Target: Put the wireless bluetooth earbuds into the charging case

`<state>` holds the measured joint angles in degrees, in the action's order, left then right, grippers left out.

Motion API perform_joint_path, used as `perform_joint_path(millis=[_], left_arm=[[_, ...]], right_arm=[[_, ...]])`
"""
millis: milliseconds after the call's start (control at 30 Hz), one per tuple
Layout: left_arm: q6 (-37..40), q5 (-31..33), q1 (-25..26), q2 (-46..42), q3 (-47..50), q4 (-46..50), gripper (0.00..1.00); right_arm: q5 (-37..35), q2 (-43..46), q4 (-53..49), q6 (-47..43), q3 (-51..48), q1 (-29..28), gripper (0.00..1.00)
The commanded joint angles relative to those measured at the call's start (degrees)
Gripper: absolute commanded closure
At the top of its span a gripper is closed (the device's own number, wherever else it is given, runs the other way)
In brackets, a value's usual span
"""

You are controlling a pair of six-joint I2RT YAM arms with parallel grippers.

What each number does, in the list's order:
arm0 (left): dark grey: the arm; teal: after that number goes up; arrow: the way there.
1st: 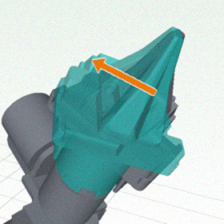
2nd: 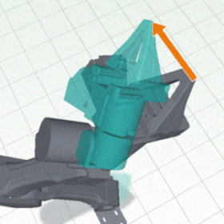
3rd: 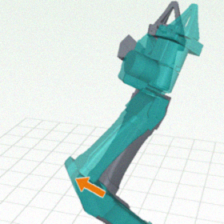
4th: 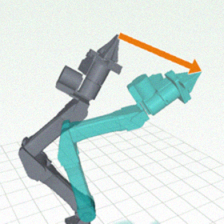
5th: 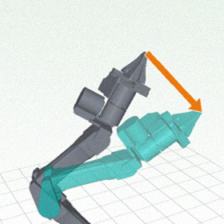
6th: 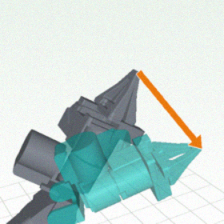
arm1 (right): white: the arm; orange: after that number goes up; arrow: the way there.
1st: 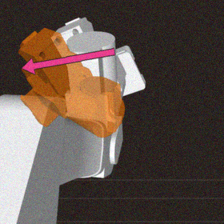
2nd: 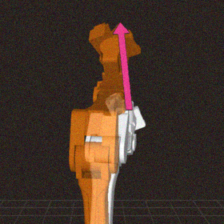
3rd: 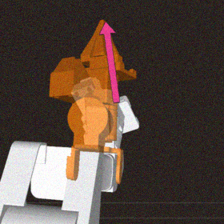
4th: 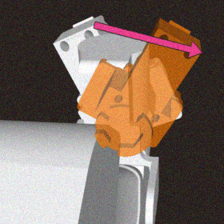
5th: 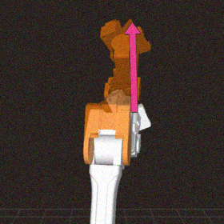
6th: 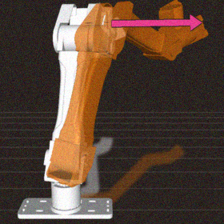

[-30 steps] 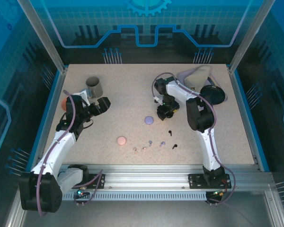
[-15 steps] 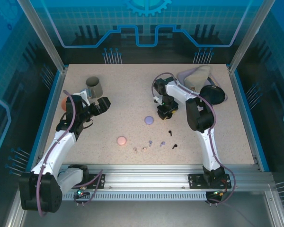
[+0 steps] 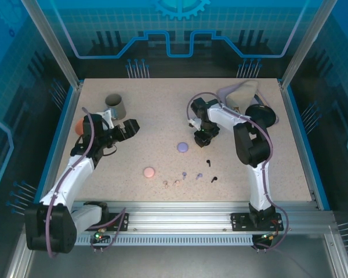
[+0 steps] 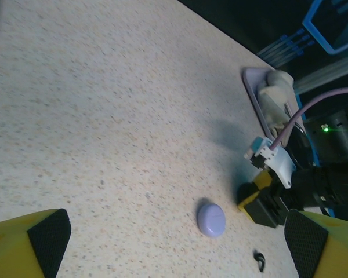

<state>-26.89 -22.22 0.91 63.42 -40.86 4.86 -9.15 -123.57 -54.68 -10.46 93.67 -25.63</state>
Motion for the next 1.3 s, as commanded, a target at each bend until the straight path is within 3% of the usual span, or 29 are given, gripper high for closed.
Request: perform_joint_path(millis=[0, 367, 567, 767, 1267], left_arm=[[0.6, -8.3, 0.8, 3.0, -3.1, -0.7, 0.02], [-1.6, -17.9, 4.8, 13.5, -8.1, -3.0, 0.08], [-0.9, -23.3, 10.0, 19.4, -13.9, -0.7, 0.12], [-2.8, -24.2, 15.8, 23.7, -18.1, -1.5, 0.15], [-10.2, -24.2, 26.4, 30.2, -22.5, -10.8, 0.19]], right_arm=[[-0.2, 4.6, 10.3, -5.3, -5.7, -0.1, 0.51], [9.9, 23.0, 28.3, -12.3, -23.7, 0.0, 0.53], [16.7, 33.9, 36.4, -15.8, -31.9, -0.5, 0.53], [21.3, 43.7, 41.6, -17.4, -38.3, -1.4, 0.52], [19.6, 47.2, 41.8, -17.1, -38.6, -5.4, 0.53]])
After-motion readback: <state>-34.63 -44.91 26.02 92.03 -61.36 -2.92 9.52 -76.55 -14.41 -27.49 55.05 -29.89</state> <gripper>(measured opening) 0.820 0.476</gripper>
